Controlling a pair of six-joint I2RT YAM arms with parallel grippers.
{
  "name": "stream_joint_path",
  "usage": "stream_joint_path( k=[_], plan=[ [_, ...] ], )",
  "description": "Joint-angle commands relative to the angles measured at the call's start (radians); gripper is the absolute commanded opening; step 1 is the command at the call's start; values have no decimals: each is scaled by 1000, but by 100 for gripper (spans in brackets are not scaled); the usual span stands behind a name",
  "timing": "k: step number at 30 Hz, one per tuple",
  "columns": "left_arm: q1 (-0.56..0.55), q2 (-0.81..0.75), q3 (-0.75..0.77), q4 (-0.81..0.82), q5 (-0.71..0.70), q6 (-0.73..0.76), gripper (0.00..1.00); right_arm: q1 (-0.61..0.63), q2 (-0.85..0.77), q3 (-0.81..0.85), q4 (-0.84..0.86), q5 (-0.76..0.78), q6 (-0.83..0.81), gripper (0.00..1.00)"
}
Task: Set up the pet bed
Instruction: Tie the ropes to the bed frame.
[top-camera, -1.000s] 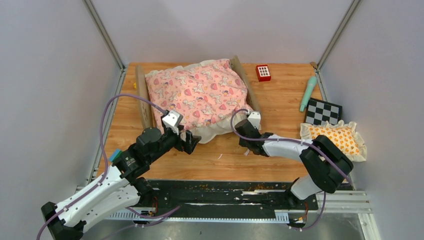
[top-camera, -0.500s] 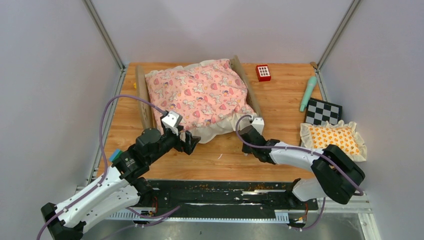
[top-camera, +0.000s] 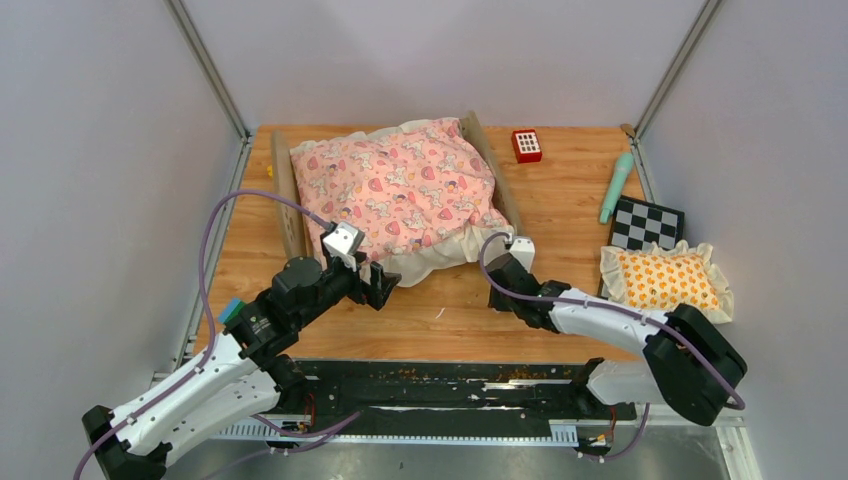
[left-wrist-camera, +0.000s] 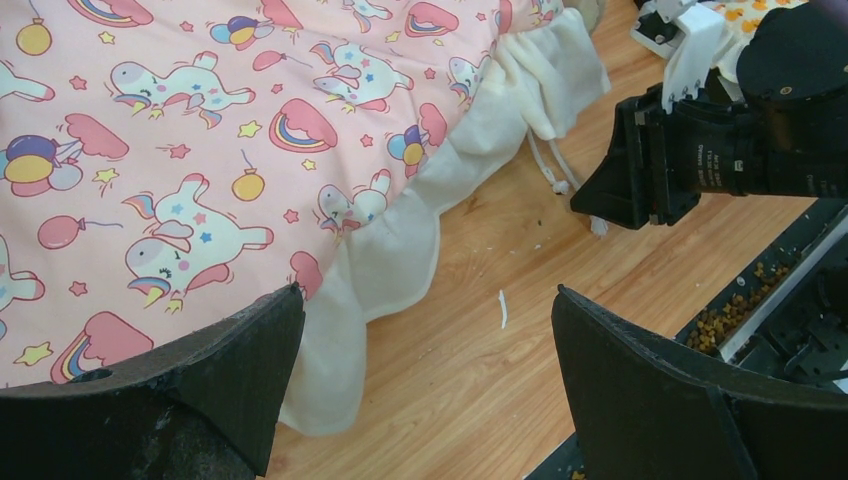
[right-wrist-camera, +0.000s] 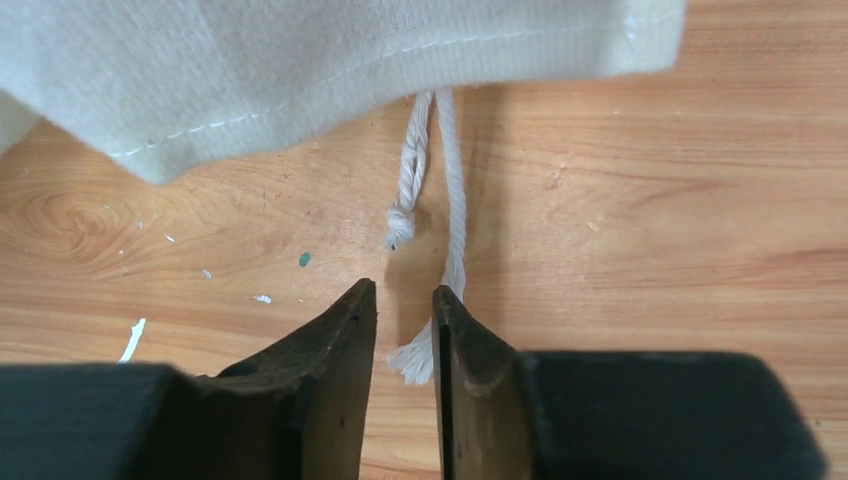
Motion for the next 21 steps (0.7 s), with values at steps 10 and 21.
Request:
stream_joint_path(
  k=[10, 21],
  plan=[
    [4, -23, 2, 4, -8, -18, 100, -10, -251, 78, -136, 49, -178, 40],
    [4, -37, -19, 2, 6, -33, 100, -218, -206, 16, 54, -172, -249, 34]
  ],
)
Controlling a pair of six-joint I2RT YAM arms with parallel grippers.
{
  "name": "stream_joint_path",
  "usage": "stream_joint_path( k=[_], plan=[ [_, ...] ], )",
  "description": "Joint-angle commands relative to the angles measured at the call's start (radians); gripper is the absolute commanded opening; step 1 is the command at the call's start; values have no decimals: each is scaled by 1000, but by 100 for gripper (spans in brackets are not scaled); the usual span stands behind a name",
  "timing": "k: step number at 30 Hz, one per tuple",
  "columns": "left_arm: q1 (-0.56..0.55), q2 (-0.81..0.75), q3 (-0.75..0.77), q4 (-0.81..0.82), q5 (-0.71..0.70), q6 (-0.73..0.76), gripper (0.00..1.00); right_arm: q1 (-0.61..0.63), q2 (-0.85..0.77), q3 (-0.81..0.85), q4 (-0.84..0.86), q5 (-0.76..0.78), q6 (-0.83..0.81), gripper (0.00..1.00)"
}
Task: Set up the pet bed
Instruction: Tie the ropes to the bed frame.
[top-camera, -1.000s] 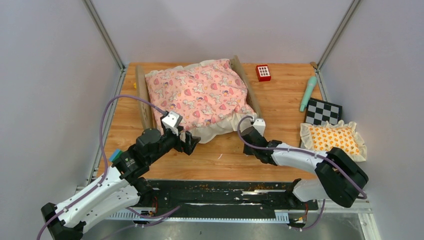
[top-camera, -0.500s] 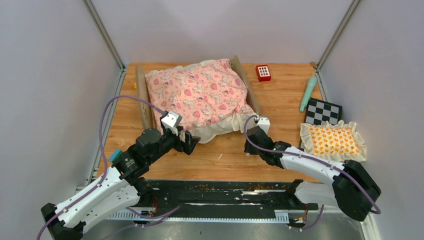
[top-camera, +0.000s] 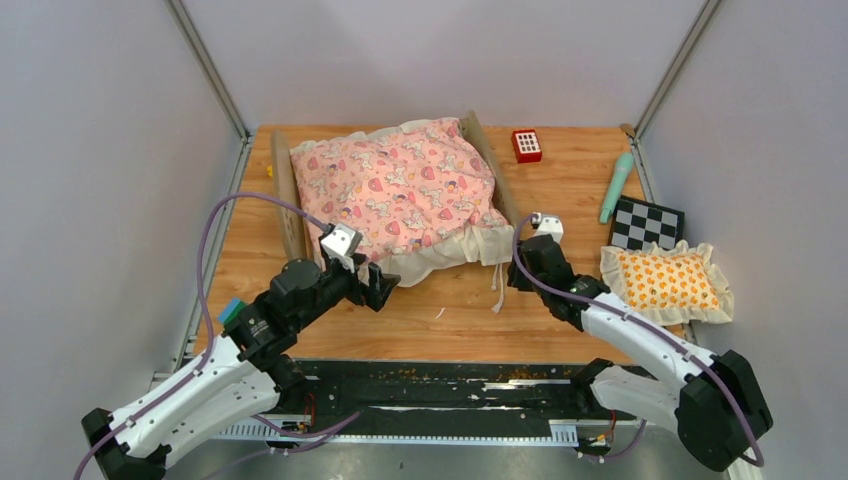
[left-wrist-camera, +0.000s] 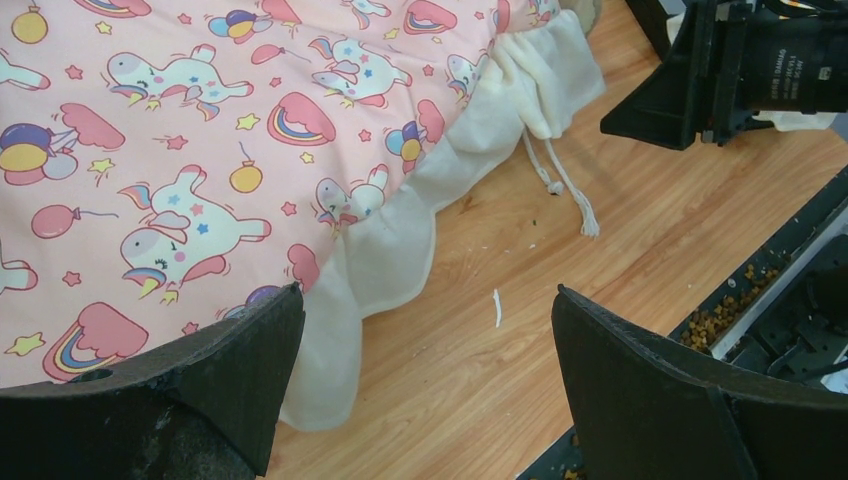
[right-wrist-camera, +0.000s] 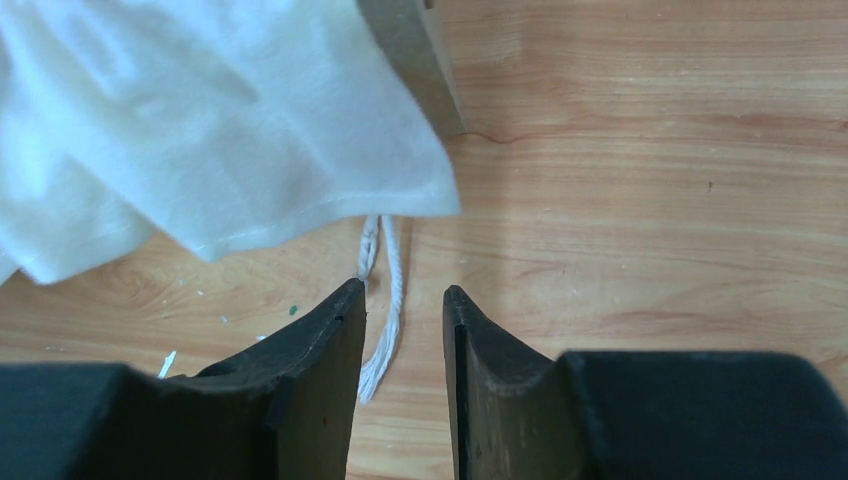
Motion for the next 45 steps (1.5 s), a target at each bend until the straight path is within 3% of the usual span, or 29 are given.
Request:
stream_joint_path(
  k=[1, 7, 16, 21, 28, 37, 45],
  plan=[
    [4, -25, -13, 1, 5, -15, 100, -64, 76, -18, 166, -144, -69, 35],
    [4, -46, -48, 33, 28, -26, 99, -84, 227, 1, 282, -214, -87, 33],
    [-24, -22, -87, 98, 48, -45, 95, -103, 366, 5, 365, -193, -62, 29],
    [-110, 5, -94, 131, -25, -26, 95, -114, 406, 18, 341, -183, -56, 19],
    [-216, 118, -99, 246, -99, -14, 95, -121, 306, -14, 267, -162, -50, 1],
    [-289, 343, -122, 522, -123, 55, 97, -140, 125, -20, 191, -279, -7, 0],
    [-319, 525, -133, 811, -93, 170, 99, -154, 107, 22, 194, -431, 87, 0]
  ],
)
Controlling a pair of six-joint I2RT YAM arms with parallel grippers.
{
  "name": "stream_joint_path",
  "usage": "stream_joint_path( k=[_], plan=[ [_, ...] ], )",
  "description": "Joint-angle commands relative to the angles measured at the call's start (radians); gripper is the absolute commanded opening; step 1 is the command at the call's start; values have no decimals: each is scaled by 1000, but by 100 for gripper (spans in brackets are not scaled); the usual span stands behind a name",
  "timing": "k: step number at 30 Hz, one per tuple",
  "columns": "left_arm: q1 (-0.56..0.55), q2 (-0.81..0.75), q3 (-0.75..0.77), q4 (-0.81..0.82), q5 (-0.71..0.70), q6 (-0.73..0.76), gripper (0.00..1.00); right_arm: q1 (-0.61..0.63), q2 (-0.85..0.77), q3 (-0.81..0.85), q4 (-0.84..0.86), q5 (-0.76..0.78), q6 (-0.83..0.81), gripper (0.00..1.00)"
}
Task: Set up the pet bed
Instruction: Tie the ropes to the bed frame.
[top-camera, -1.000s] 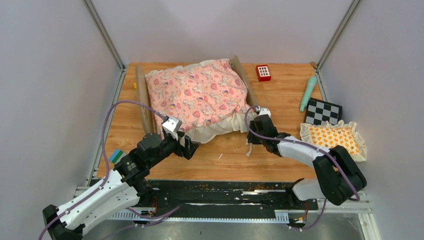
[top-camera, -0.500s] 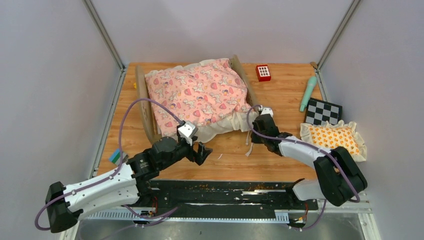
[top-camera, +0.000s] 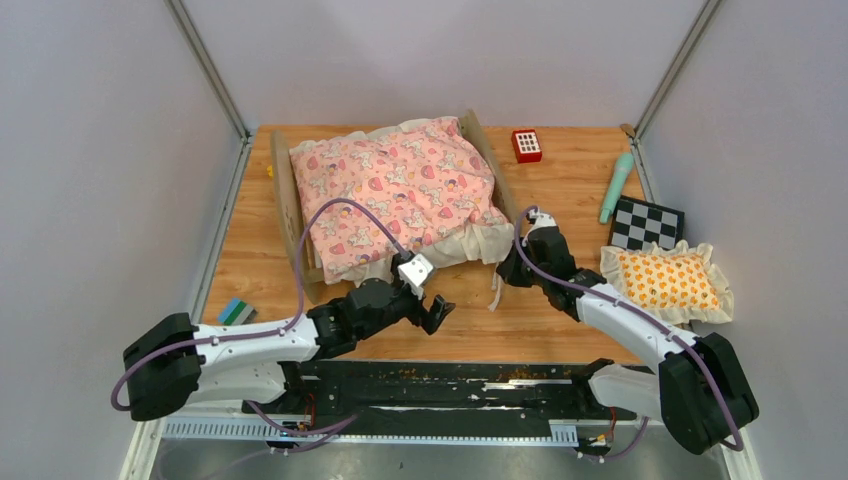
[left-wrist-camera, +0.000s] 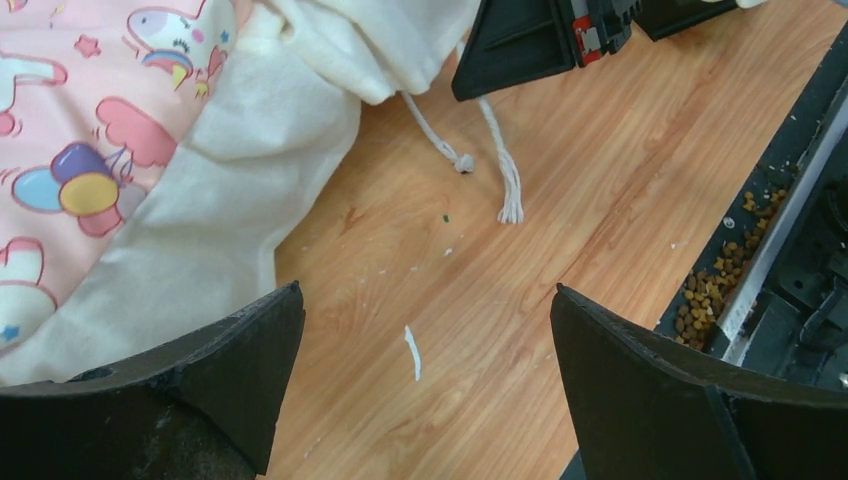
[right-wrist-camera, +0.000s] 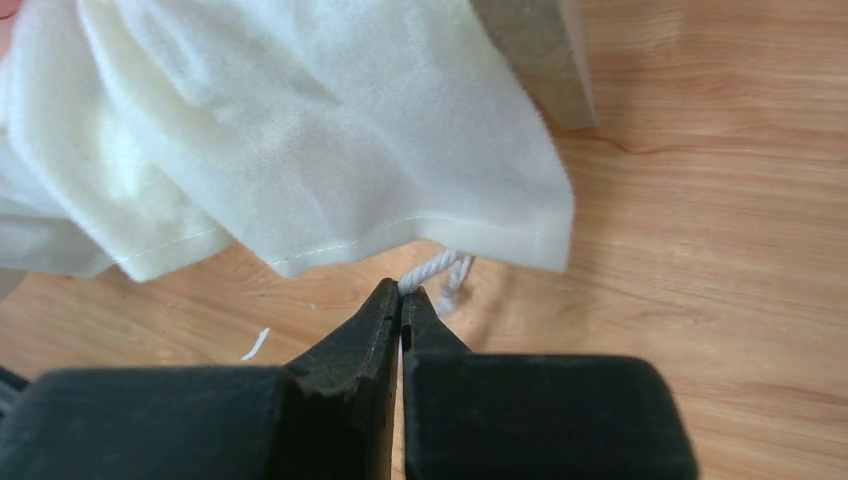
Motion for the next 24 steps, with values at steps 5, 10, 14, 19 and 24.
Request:
stream_joint_path(
  k=[5, 10, 14, 19, 24],
  plan=[
    [-11, 69, -3, 288, 16, 112, 99, -35, 10, 11, 109, -129, 221, 0],
    [-10, 33, -40, 287, 2, 96, 99, -52, 68, -47, 317, -155, 425, 0],
    [-10, -11, -81, 280, -20, 86, 99, -53, 136, -60, 404, -106, 503, 0],
    [-10, -59, -120, 275, -44, 76, 100, -52, 174, -77, 374, 60, 451, 0],
    [-10, -68, -145, 276, -52, 67, 100, -52, 167, -126, 345, 165, 414, 0]
  ],
)
